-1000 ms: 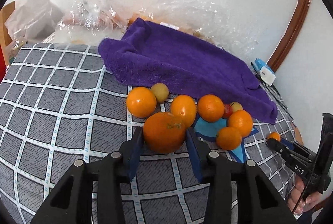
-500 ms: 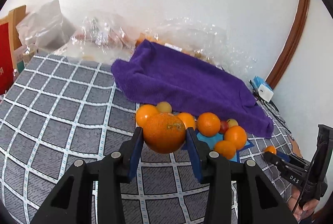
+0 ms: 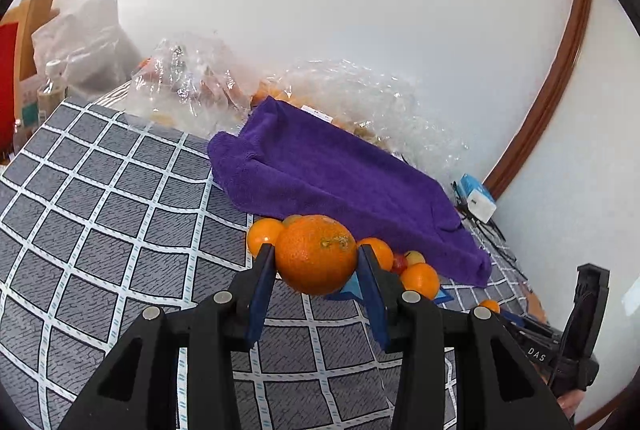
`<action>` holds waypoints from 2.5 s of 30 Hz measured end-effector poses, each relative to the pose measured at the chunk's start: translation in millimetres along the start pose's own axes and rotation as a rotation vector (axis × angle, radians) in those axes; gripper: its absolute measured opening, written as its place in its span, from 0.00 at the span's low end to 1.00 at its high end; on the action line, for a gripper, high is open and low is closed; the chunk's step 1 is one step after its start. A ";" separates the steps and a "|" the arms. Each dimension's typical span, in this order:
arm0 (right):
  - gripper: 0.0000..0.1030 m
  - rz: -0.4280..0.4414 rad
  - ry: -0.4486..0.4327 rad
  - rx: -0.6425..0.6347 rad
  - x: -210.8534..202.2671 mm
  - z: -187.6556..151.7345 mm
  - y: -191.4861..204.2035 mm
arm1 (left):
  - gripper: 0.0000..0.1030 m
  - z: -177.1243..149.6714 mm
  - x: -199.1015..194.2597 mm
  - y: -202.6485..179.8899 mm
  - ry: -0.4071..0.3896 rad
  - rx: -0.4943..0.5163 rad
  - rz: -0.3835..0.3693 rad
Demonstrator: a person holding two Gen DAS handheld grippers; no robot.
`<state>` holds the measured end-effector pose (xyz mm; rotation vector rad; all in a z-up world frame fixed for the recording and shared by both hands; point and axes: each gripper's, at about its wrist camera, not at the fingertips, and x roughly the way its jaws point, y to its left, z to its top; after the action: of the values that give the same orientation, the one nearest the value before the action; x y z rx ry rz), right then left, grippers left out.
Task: Organize fruits
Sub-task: 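Carry both held oranges up and over onto the purple towel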
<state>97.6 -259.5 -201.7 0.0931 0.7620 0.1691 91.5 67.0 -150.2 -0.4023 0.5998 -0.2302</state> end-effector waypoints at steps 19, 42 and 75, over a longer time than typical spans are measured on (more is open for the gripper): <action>0.33 -0.056 -0.060 -0.021 -30.4 71.1 1.2 | 0.38 33.8 -19.5 -5.5 -0.011 0.008 0.021; 0.33 -0.088 -0.071 0.047 67.1 210.6 -15.4 | 0.38 156.8 91.9 -59.3 -0.019 0.134 0.166; 0.33 -0.159 0.199 -0.058 163.4 180.9 -18.8 | 0.38 108.8 207.0 -34.9 0.301 0.203 0.274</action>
<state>341.4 -251.6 -185.0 -0.0401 0.9583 0.0496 318.6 1.2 -156.9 -0.0852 0.9103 -0.0876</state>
